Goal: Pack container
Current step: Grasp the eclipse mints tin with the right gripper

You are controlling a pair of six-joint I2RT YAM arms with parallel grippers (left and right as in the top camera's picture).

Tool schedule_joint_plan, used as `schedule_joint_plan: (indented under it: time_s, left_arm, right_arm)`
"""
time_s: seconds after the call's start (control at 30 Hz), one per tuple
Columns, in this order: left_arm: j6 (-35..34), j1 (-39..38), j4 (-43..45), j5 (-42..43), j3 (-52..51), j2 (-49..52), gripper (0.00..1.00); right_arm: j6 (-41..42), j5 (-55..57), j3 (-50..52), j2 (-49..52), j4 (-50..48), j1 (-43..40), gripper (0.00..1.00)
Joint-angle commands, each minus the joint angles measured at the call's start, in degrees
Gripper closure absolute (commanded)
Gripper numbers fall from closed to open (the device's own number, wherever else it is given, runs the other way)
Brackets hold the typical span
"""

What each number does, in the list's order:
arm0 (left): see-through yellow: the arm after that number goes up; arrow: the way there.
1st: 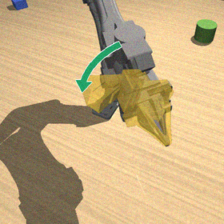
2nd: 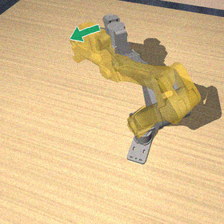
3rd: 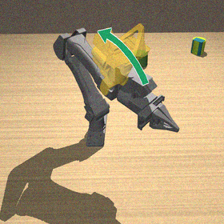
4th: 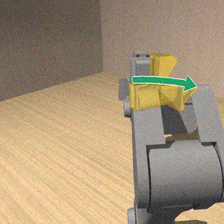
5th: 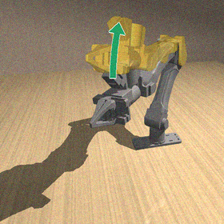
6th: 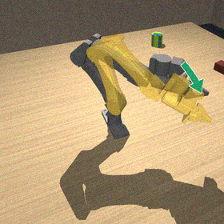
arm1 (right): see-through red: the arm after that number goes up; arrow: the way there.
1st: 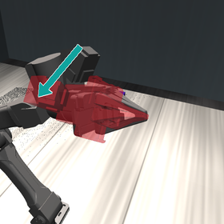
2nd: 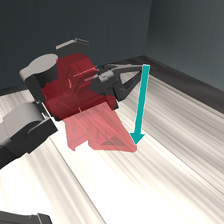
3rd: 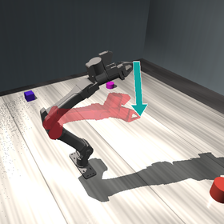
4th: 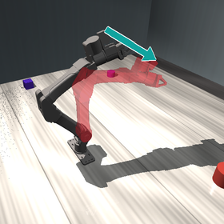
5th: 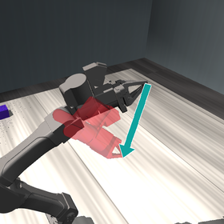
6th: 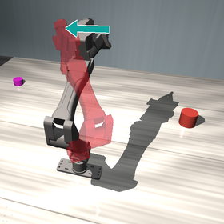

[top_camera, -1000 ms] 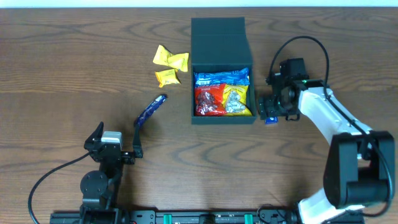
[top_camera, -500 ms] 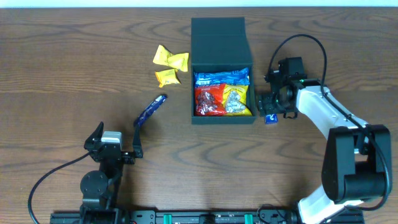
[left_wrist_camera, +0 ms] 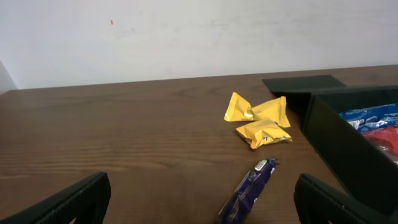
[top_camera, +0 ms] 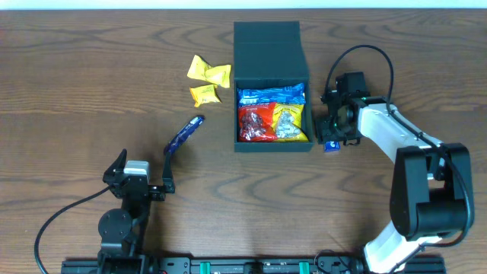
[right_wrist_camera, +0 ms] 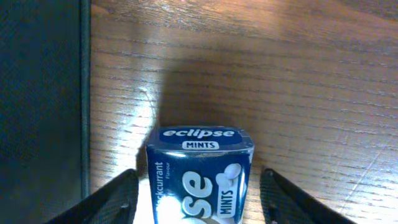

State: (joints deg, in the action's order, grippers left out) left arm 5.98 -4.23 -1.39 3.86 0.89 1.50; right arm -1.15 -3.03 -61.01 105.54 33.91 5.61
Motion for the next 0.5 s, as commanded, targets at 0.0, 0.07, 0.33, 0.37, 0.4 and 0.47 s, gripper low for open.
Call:
schedule_joint_plan:
  time_s: [0.0,0.07,0.33,0.37,0.4,0.47]
  left_arm:
    - [-0.2,-0.1,-2.7,0.1,-0.6,-0.1,0.05]
    - [-0.2,-0.1,-2.7,0.1,-0.6,-0.1,0.05]
    - [-0.2,-0.1,-2.7,0.1,-0.6,-0.1,0.05]
    - [-0.2,-0.1,-2.7,0.1,-0.6,-0.1,0.05]
    - [-0.2,-0.1,-2.7,0.1,-0.6,-0.1,0.05]
    - [-0.2,-0.1,-2.7,0.1,-0.6,-0.1,0.05]
  right_arm:
    - [1.6,0.0,-0.9,0.4,-0.1,0.5,0.44]
    - [1.6,0.0,-0.9,0.4,-0.1,0.5,0.48]
    - [1.6,0.0,-0.9,0.4,-0.1,0.5,0.58]
    - [1.6,0.0,-0.9,0.4,-0.1,0.5,0.58]
    - [1.6,0.0,-0.9,0.4,-0.1,0.5,0.58]
    - [1.6,0.0,-0.9,0.4,-0.1,0.5,0.59]
